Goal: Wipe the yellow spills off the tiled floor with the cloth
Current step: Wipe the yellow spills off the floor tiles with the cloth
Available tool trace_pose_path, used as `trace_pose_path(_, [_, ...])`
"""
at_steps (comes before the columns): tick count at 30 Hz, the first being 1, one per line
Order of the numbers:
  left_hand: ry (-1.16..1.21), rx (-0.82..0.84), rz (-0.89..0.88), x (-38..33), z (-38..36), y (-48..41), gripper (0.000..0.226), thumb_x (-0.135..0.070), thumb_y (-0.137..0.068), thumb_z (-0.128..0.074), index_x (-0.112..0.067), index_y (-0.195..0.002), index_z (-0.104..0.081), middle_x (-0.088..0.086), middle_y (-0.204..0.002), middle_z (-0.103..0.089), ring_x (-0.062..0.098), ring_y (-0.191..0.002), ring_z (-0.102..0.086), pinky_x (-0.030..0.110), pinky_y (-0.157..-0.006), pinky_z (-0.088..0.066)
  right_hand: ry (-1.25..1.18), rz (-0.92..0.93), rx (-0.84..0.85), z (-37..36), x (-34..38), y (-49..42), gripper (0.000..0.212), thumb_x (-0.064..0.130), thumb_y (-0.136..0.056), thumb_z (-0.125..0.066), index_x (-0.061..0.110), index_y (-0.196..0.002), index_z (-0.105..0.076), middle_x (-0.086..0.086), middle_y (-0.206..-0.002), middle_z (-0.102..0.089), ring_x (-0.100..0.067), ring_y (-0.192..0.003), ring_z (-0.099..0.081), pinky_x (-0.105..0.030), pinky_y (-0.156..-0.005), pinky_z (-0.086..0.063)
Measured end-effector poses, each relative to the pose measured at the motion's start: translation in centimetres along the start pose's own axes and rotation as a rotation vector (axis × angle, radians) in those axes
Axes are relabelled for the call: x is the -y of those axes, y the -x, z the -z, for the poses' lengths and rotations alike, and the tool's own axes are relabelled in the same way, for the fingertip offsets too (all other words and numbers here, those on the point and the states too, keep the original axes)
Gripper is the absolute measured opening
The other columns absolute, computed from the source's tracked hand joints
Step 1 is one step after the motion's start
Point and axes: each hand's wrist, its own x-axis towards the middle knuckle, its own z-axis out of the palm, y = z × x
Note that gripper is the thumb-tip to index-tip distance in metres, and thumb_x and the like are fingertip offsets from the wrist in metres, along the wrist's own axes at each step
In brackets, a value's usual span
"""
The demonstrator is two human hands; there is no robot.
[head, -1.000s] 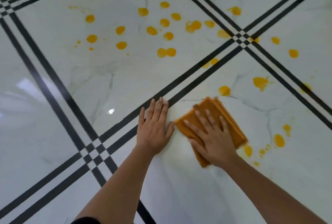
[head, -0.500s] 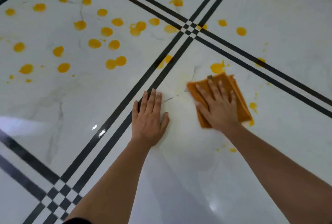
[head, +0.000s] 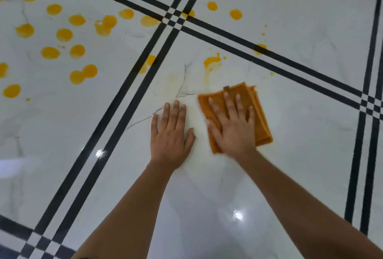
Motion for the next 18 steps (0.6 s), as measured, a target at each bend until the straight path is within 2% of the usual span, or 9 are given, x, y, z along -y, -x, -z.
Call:
trace_pose_path(3, [0.019, 0.038, 0.024, -0.3, -0.1, 0.2, 0.064, -0.045, -0.09, -0.021, -0.012, -0.146, -0.023, 0.009, -0.153, -0.025, 0.026, -0.141, -0.019, 0.042, -0.112, -0.006, 0.019, 0.135, 0.025, -0.6, -1.4, 7.4, 0.055, 0.062, -0.09, -0.02, 0.045, -0.142, -0.024, -0.001, -0.153, -0.028, -0.027, -0.141, -0.02, -0.053, -0.11, -0.014])
trace_pose_path(5, [0.01, 0.04, 0.023, -0.4, -0.1, 0.3, 0.065, -0.045, -0.09, -0.02, -0.013, -0.146, -0.02, 0.008, -0.154, -0.022, 0.025, -0.142, -0.016, 0.043, -0.112, -0.007, 0.01, 0.058, -0.008, -0.7, -3.6, 7.7, 0.056, 0.064, -0.088, -0.021, 0.045, -0.141, -0.025, 0.0, -0.152, -0.029, -0.027, -0.14, -0.022, -0.053, -0.109, -0.015])
trace_pose_path(7, [0.011, 0.041, 0.015, -0.6, 0.0, -0.1, 0.064, -0.044, -0.09, -0.019, -0.013, -0.147, -0.02, 0.008, -0.154, -0.022, 0.026, -0.142, -0.015, 0.044, -0.112, -0.007, 0.006, -0.077, -0.048, -0.3, -4.6, 3.8, 0.059, 0.064, -0.086, -0.024, 0.044, -0.141, -0.024, -0.001, -0.153, -0.026, -0.03, -0.14, -0.023, -0.056, -0.108, -0.017])
trace_pose_path(10, [0.012, 0.032, 0.009, -0.9, -0.3, -0.9, 0.065, -0.045, -0.09, -0.017, -0.013, -0.147, -0.018, 0.007, -0.154, -0.02, 0.025, -0.143, -0.013, 0.043, -0.112, -0.005, -0.013, -0.157, 0.002, 0.5, -3.2, -1.7, 0.06, 0.064, -0.086, -0.02, 0.044, -0.143, -0.017, 0.0, -0.157, -0.017, -0.03, -0.143, -0.013, -0.058, -0.109, -0.01])
trace_pose_path(14, [0.003, 0.05, -0.009, -1.6, 0.0, -2.0, 0.067, -0.048, -0.089, -0.013, -0.015, -0.148, -0.015, 0.006, -0.156, -0.015, 0.023, -0.143, -0.009, 0.041, -0.111, -0.001, 0.036, 0.204, 0.029, 0.0, -3.7, 2.4, 0.057, 0.063, -0.088, -0.022, 0.046, -0.142, -0.021, 0.001, -0.155, -0.023, -0.026, -0.143, -0.015, -0.054, -0.111, -0.012])
trace_pose_path(15, [-0.008, 0.067, -0.018, -1.7, 0.1, -2.1, 0.068, -0.049, -0.089, -0.011, -0.016, -0.148, -0.012, 0.005, -0.156, -0.011, 0.022, -0.144, -0.006, 0.04, -0.112, 0.001, 0.035, 0.22, 0.051, -0.1, -4.9, 3.3, 0.056, 0.063, -0.088, -0.021, 0.047, -0.141, -0.02, 0.003, -0.155, -0.022, -0.024, -0.143, -0.015, -0.052, -0.112, -0.01])
trace_pose_path(18, [-0.046, 0.104, -0.017, -2.3, 0.7, -2.4, 0.071, -0.05, -0.086, -0.002, -0.017, -0.148, -0.004, 0.003, -0.157, -0.003, 0.02, -0.144, 0.002, 0.038, -0.112, 0.006, -0.045, -0.023, 0.059, 1.1, -6.6, -0.2, 0.057, 0.065, -0.087, -0.018, 0.049, -0.142, -0.016, 0.005, -0.157, -0.015, -0.024, -0.144, -0.008, -0.052, -0.112, -0.004])
